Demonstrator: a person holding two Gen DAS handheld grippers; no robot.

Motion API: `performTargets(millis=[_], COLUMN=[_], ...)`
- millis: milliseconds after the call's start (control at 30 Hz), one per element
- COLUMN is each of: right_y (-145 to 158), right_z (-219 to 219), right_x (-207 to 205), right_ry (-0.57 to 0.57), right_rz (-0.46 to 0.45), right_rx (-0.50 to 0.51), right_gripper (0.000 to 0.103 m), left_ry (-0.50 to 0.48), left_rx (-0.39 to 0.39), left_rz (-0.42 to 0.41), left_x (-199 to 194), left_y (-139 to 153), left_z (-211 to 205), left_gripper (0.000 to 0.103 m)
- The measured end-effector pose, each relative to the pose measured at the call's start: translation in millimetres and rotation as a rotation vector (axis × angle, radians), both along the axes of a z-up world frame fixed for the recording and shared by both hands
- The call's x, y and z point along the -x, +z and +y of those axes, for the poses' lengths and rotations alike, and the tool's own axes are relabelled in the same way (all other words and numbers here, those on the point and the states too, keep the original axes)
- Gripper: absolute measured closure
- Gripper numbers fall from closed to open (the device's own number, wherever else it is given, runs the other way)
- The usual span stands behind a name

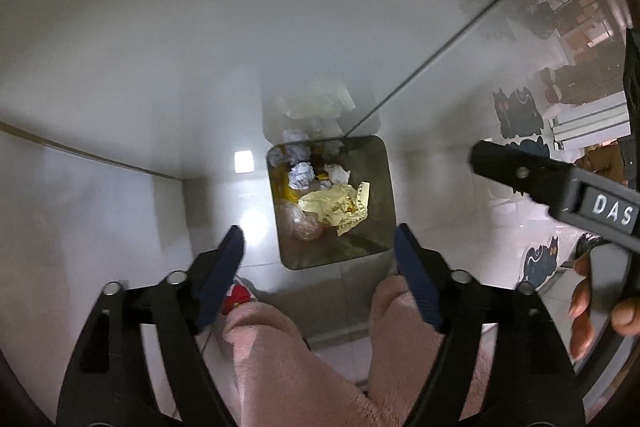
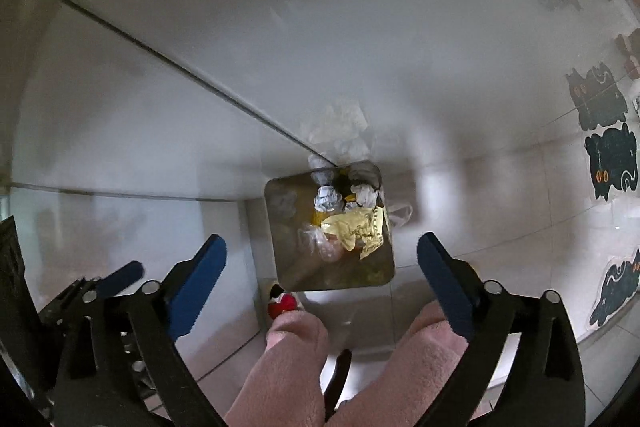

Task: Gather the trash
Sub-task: 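Open both tools to drop the clear bag and yellow paper into the bin, then move both open tools back up toward the counter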

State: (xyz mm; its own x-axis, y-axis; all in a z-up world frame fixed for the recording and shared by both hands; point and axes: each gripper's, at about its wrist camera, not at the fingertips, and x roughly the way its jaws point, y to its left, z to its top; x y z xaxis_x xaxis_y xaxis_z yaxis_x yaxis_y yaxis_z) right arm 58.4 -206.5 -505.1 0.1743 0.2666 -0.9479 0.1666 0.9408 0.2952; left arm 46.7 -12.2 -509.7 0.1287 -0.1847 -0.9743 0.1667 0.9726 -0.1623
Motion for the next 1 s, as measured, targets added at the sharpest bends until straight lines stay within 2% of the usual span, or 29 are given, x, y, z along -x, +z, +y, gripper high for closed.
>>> performTargets(millis=[133,233,567,667,833,1000], right_y=[26,57,153,182,215,244], right_z=[-9,-12,-13,-12,-18,-26], right_x=[6,13,15,8,-5,-30], right_ry=[0.022,0.057,0.132,0.156,0.133,0.113], right_rz=[-0.025,-0.078,-0.296,-0.357,-0.434,-0.495], right_rx=[-0.011,0.001,0.073,0.123,0.111,0.123], right_gripper=[0.003,0.004,0.003,0.004,0.003,0.003], left_ry=[-0.005,-0.007,0.013,0.018,0.004,0.000], left_rx=[-0.001,-0.010,-0.019,-0.015,-0.017,-0.014], left_rz=[-0.032,-0.073,-0.222,-0.278,-0.379,-0.440], left_x=[6,11,10,5,-9,-29], left_y=[28,56,149,179,230,262], left_z=[10,14,23,21,16,12], left_gripper=[0.014,0.009,0.008,0.008,0.008,0.008])
